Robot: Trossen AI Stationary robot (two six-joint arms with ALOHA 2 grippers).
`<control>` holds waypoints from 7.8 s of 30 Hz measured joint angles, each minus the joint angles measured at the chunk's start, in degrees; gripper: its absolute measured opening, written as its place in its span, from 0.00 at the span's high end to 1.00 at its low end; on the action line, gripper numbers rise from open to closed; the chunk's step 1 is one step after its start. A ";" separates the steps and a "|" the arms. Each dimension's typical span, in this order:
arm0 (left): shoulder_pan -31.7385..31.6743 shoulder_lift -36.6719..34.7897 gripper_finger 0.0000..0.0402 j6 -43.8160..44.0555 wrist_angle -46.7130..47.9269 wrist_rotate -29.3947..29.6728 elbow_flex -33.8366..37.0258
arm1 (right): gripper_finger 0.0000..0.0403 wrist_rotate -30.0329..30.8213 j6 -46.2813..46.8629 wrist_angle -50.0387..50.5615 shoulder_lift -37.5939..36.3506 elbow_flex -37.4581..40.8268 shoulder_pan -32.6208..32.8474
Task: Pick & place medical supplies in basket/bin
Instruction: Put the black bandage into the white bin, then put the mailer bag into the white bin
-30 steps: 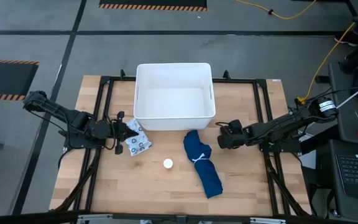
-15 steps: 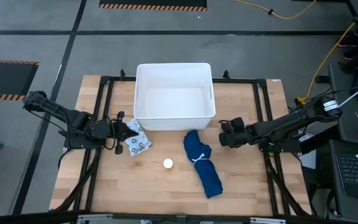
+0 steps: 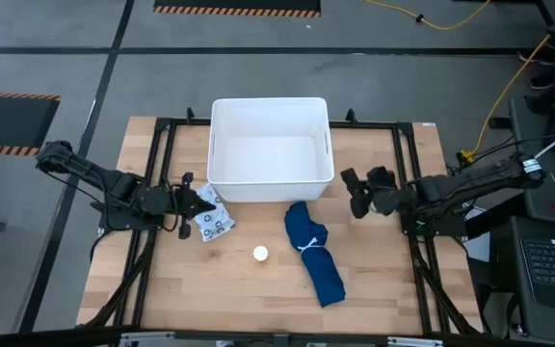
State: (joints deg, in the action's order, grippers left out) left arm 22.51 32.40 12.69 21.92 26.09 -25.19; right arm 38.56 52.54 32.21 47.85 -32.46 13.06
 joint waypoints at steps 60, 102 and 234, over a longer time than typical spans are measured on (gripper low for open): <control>-0.01 0.02 0.98 -8.98 -11.43 8.96 0.02 | 0.57 -36.76 -58.97 -54.84 23.61 -13.94 -20.28; -0.01 0.00 0.99 -9.01 -11.41 9.09 0.00 | 0.57 -47.77 -73.44 18.05 64.32 -88.03 -41.10; -0.01 0.00 0.99 -16.48 -11.43 13.05 0.01 | 0.34 -53.22 -78.28 10.67 87.83 -88.73 -41.09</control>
State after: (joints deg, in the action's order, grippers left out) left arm 22.50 32.41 -3.79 10.48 39.13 -25.18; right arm -14.66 -25.74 42.87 135.68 -121.19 -28.03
